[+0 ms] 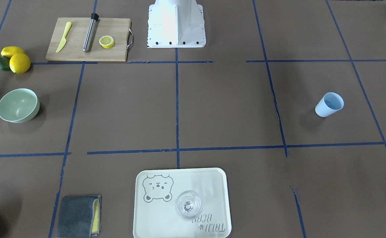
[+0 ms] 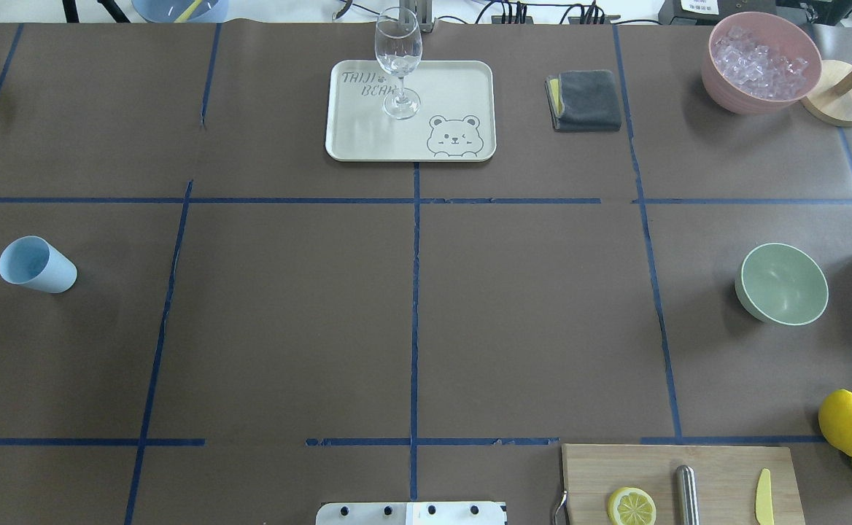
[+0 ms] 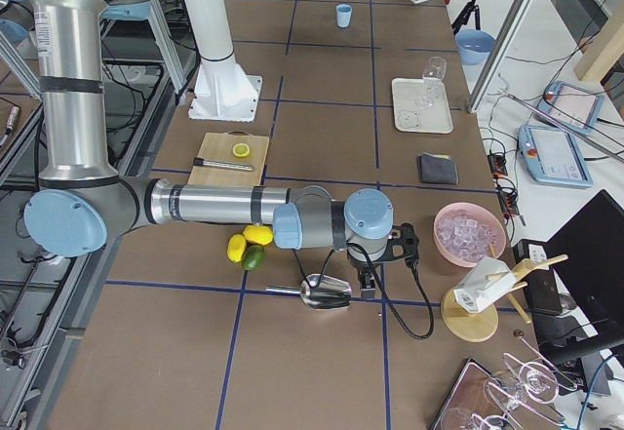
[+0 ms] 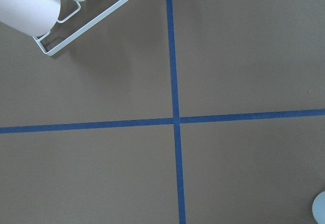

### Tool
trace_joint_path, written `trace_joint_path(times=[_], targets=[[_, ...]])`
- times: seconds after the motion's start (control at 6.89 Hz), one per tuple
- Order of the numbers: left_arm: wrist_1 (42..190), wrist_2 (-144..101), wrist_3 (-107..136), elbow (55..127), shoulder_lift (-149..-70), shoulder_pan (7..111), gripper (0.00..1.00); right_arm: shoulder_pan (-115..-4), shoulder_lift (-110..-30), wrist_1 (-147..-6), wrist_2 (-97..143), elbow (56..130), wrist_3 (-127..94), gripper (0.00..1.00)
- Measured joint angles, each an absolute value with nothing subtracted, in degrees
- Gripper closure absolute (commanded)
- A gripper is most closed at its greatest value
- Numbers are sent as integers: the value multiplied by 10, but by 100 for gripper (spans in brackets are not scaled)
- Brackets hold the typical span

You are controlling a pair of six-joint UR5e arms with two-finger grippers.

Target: Pour ice into bowl

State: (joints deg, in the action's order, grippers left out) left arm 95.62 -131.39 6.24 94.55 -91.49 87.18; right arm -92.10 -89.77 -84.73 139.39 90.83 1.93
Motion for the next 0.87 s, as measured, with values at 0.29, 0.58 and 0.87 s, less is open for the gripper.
trace_joint_path(times=[0.29, 0.58, 0.87], targets=[[956, -1314, 63, 948, -915, 872, 0, -921, -897, -847, 1394, 907, 19, 0], [957, -1314, 63, 950, -916, 872, 0, -921, -897, -846, 1394, 910, 19, 0], [957, -1314, 62, 953, -915, 872, 0, -921, -894, -846, 1394, 915, 19, 0]])
